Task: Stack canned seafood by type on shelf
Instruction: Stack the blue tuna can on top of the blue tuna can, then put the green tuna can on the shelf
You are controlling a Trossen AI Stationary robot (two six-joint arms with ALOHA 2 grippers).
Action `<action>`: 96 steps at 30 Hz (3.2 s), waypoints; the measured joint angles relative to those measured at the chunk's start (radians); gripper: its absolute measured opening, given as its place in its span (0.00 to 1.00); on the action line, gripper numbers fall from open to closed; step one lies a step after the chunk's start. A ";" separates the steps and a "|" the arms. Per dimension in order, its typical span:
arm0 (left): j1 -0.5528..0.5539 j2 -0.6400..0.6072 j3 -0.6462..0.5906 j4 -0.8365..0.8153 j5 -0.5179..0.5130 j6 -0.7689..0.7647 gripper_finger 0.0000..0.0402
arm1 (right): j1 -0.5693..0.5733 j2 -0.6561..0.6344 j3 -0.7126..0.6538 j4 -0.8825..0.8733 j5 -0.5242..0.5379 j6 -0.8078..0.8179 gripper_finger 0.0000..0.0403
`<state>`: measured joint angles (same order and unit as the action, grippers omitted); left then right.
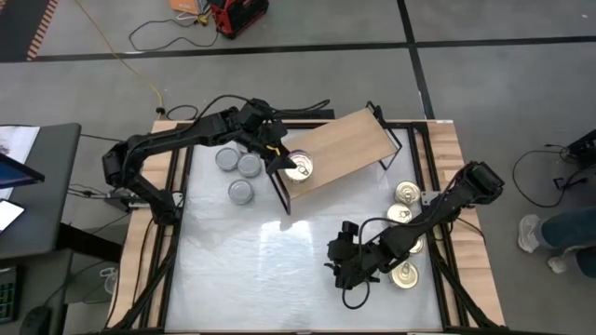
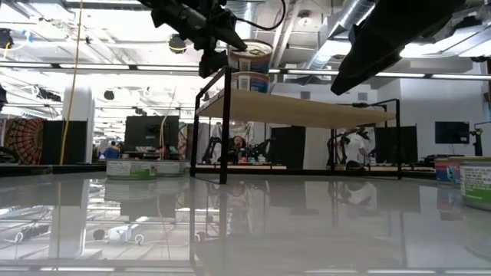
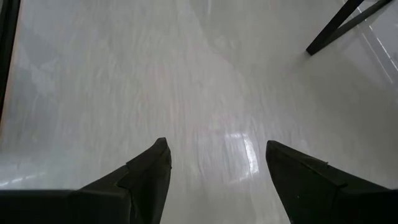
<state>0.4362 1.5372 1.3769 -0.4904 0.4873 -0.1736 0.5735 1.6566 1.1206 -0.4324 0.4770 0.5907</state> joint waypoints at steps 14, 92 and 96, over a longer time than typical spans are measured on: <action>0.001 0.000 0.000 0.001 -0.052 0.121 0.76 | 0.000 0.000 0.000 0.000 0.000 0.000 0.71; -0.964 -0.243 -0.694 0.610 -0.964 0.159 0.77 | -0.138 0.077 0.001 -0.429 -0.532 -0.016 0.33; -0.963 -0.243 -0.694 0.611 -0.968 0.169 0.77 | -0.138 0.077 0.001 -0.440 -0.533 -0.016 0.20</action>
<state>-0.5270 1.2938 0.6834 0.1203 -0.4809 -0.0049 0.4355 1.7340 1.1217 -0.8729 -0.0555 0.5743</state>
